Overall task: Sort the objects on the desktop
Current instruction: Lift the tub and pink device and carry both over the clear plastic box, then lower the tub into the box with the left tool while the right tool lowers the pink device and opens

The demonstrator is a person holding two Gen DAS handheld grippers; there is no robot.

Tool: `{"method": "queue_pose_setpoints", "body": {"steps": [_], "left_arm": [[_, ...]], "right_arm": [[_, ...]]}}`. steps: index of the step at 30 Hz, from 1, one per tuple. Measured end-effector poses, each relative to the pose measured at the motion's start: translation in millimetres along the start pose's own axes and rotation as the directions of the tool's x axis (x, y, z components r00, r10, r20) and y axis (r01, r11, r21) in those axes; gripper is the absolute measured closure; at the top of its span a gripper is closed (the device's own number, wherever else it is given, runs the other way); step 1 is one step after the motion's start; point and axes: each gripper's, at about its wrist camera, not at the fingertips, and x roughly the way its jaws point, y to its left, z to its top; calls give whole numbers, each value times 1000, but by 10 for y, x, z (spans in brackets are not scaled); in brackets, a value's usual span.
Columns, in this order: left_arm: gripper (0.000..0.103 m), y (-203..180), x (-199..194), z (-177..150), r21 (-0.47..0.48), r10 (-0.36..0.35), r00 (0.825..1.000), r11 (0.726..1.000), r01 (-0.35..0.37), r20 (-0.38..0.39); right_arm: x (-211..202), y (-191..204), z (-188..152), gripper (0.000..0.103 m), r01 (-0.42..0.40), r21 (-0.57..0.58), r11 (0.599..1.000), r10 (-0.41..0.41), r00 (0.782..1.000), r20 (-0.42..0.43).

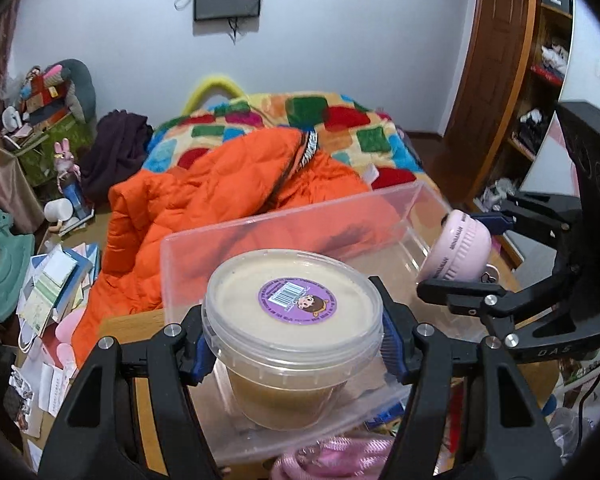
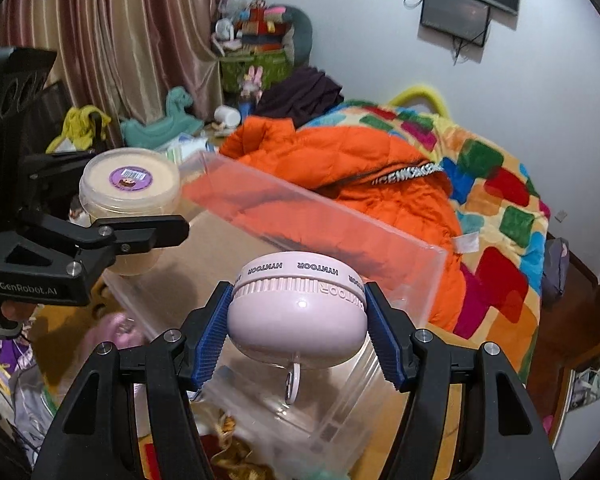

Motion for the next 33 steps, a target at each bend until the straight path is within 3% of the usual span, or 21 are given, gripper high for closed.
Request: {"method": "queue_pose_setpoints", "body": {"steps": [5, 13, 33], "left_arm": [[38, 15, 271, 33, 12, -9, 996, 1000, 10, -87], [38, 58, 491, 31, 38, -7, 990, 999, 12, -141], [38, -18, 620, 32, 99, 25, 985, 995, -7, -173]], "right_arm": [[249, 5, 43, 42, -8, -46, 999, 4, 997, -79], [495, 42, 56, 42, 0, -132, 991, -22, 986, -164], [710, 91, 58, 42, 3, -186, 983, -49, 968, -244]]}}
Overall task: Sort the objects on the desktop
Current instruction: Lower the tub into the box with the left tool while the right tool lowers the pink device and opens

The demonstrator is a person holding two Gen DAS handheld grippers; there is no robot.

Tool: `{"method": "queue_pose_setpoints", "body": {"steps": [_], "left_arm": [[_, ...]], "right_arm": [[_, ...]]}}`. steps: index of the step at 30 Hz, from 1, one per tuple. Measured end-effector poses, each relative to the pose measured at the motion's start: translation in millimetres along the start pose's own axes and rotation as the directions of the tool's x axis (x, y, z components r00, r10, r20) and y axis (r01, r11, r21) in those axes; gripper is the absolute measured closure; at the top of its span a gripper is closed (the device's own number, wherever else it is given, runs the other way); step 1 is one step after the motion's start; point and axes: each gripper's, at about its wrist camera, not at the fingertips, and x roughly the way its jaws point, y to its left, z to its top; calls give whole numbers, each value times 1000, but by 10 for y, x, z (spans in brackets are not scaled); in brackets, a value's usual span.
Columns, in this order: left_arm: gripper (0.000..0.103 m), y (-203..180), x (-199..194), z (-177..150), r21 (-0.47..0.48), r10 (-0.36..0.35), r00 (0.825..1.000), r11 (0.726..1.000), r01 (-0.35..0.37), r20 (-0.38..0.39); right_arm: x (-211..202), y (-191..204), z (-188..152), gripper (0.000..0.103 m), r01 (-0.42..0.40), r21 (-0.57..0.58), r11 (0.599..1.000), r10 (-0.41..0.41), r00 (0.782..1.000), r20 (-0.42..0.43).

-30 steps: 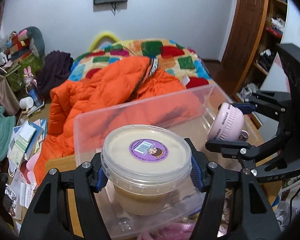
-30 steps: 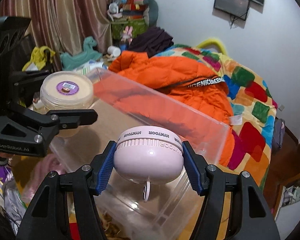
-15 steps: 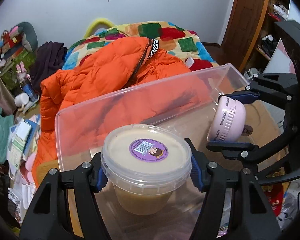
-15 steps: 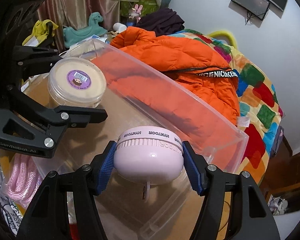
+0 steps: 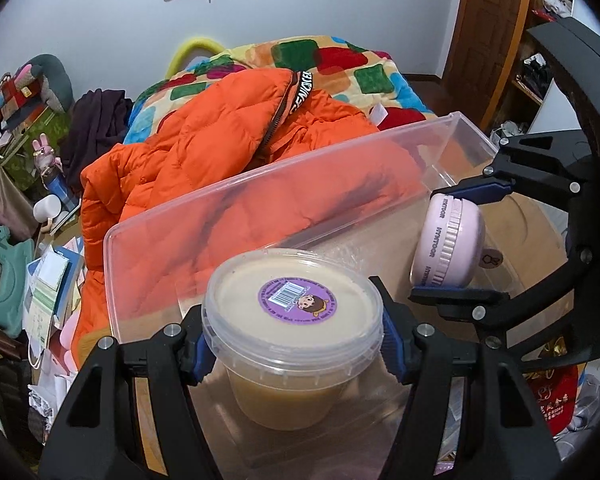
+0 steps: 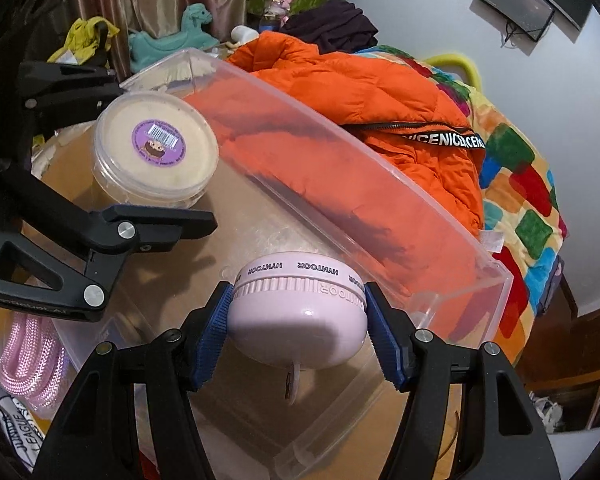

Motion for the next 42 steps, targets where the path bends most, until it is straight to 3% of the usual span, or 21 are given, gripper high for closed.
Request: {"method": "queue_pose_setpoints", "body": {"steps": [21, 26, 33, 42], "left_arm": [[35, 29, -57, -11, -36, 0, 1000, 999, 1, 30], [29, -17, -201, -18, -30, 50, 994, 998, -47, 98], [26, -110, -456, -36, -15, 67, 985, 998, -66, 158], [16, -277, -939, -178, 2, 115, 959, 993, -120, 259]], "right_arm": [[-45, 15, 1, 42, 40, 3, 999, -40, 999, 7], [-194, 29, -2, 42, 57, 5, 998, -57, 997, 43], [-460, 9, -30, 42, 54, 51, 997, -59, 994, 89], [-909, 45, -162, 34, 67, 104, 992, -84, 982, 168]]}}
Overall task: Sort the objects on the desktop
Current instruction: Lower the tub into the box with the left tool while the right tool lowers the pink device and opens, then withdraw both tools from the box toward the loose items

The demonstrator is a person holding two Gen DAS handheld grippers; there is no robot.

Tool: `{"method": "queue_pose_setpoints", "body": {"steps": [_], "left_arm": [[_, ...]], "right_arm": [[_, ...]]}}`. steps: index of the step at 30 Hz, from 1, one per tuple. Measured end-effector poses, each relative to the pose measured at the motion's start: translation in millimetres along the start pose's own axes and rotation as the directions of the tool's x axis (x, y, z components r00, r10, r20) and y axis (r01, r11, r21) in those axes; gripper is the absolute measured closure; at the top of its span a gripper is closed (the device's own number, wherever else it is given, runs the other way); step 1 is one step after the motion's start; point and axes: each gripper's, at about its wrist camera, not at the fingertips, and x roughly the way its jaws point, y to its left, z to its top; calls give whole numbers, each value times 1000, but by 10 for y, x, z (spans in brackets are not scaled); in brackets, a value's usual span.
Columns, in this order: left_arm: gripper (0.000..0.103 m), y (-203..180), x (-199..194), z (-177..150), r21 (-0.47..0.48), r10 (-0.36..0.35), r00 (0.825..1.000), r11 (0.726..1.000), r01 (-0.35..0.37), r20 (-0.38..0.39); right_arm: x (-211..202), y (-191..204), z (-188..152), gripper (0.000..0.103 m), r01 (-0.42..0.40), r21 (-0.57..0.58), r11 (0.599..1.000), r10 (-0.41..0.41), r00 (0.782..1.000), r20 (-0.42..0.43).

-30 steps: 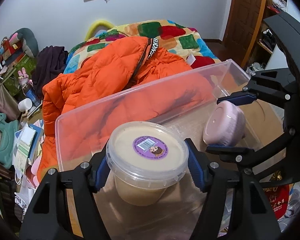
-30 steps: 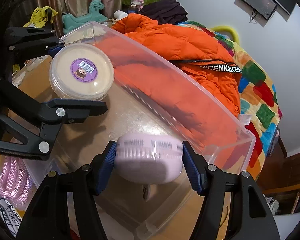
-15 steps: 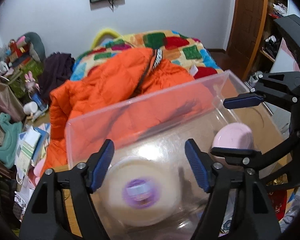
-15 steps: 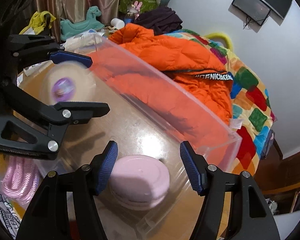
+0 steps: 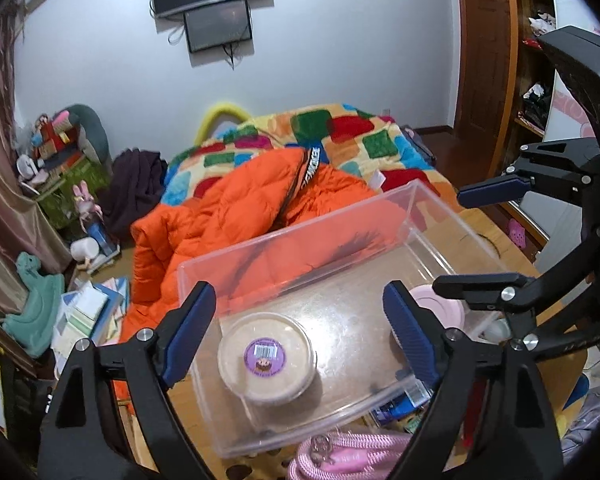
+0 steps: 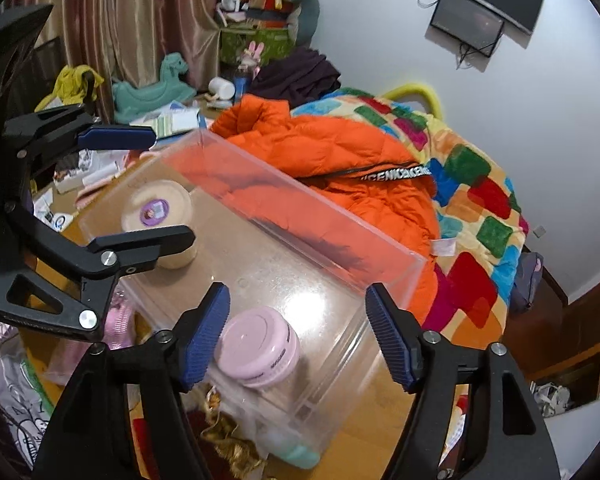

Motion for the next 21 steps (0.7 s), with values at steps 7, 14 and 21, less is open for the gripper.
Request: {"method": "queue_pose_setpoints", "body": {"steps": [7, 14, 21], "left_arm": [[8, -84, -416, -22, -8, 27, 995, 1000, -26, 93], [4, -123, -795, -94, -41, 87, 979, 996, -81, 184], [1, -76, -958, -241, -96, 78, 977, 994, -60, 199]], "right_arm": [[-411, 14, -112, 29, 34, 27, 999, -36, 995, 95], [-800, 58, -296, 24, 63, 54, 997, -73, 980, 186], [-1062, 115, -518, 17, 89, 77, 993, -106, 959, 262]]}}
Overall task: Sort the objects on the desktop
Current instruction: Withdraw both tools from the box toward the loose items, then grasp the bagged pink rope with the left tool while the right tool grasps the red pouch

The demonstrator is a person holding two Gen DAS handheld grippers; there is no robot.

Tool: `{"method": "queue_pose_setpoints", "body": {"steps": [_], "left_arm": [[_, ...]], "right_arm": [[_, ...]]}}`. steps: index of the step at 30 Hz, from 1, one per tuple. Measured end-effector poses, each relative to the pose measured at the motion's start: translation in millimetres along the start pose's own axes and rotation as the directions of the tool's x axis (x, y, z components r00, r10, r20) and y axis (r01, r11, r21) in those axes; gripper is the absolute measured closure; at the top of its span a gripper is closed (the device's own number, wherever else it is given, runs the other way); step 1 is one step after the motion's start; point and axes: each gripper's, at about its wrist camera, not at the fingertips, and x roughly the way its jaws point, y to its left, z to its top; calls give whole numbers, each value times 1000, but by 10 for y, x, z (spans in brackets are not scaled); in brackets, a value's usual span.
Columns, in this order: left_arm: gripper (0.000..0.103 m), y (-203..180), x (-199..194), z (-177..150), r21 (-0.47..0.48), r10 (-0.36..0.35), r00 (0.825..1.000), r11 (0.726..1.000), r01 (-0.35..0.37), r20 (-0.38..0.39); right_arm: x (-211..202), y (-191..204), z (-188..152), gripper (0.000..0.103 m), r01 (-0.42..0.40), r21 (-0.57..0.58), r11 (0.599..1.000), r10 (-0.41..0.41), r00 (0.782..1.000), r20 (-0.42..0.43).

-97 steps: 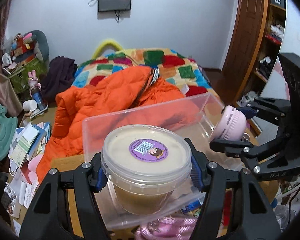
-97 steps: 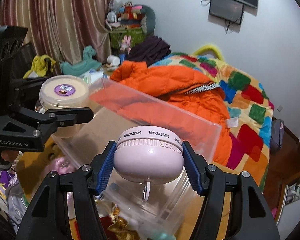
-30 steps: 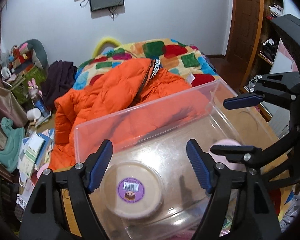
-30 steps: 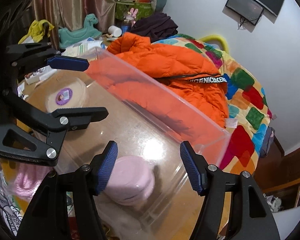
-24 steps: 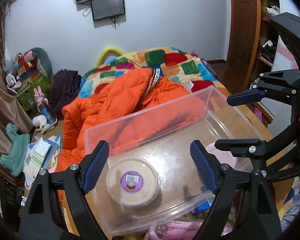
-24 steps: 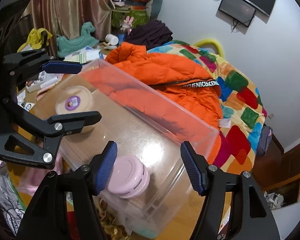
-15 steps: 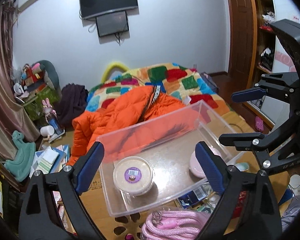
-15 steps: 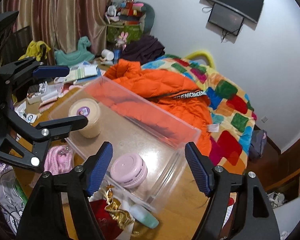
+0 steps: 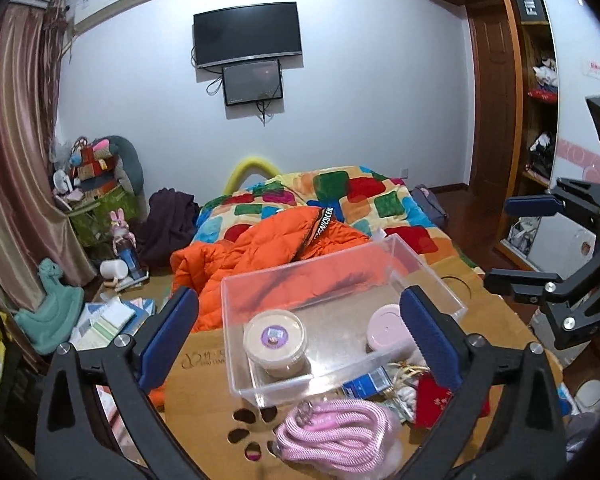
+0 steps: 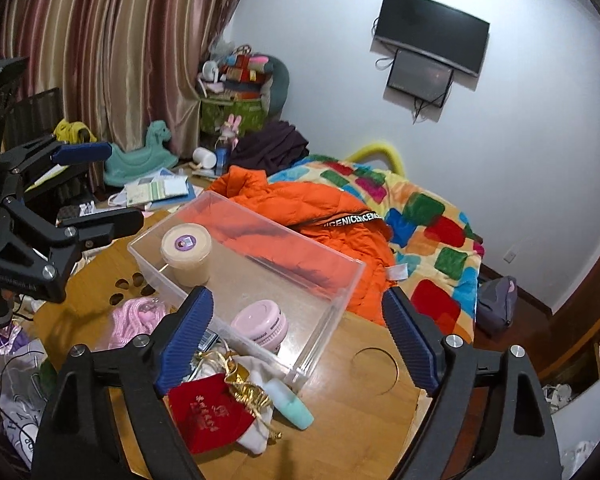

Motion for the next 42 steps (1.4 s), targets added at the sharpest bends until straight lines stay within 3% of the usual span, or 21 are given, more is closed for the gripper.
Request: {"method": "queue_pose_setpoints", "body": {"steps": [10, 17, 27, 33, 35, 37, 42], "left_arm": [[1, -8, -38, -425, -65, -60, 998, 996, 58, -34], [1, -58, 66, -834, -113, -44, 995, 993, 34, -90], [1, -303, 180, -1217, -39, -26, 992, 999, 21, -126], [1, -295, 344, -1292, -55, -40, 986, 998, 31, -163], [5, -302, 382, -1302, -54, -46, 985, 998, 38, -166], [17, -324, 406, -1316, -37, -48, 985, 998, 43, -167], [19, -405, 428, -1321, 3, -36, 987, 999, 37, -157]], "right_arm": [[-90, 13, -389, 12, 12, 73, 997, -14, 1000, 22], [12, 39, -649, 12, 33, 96, 995, -33, 999, 5], [269, 44, -1001, 12, -23, 198, 980, 36, 997, -61], [401, 27, -1098, 12, -55, 240, 969, 81, 992, -101], [430, 58, -1121, 12, -63, 233, 970, 91, 990, -112], [457, 99, -1139, 12, -72, 226, 972, 101, 988, -121], [539, 129, -1164, 12, -98, 243, 965, 133, 982, -133]]}}
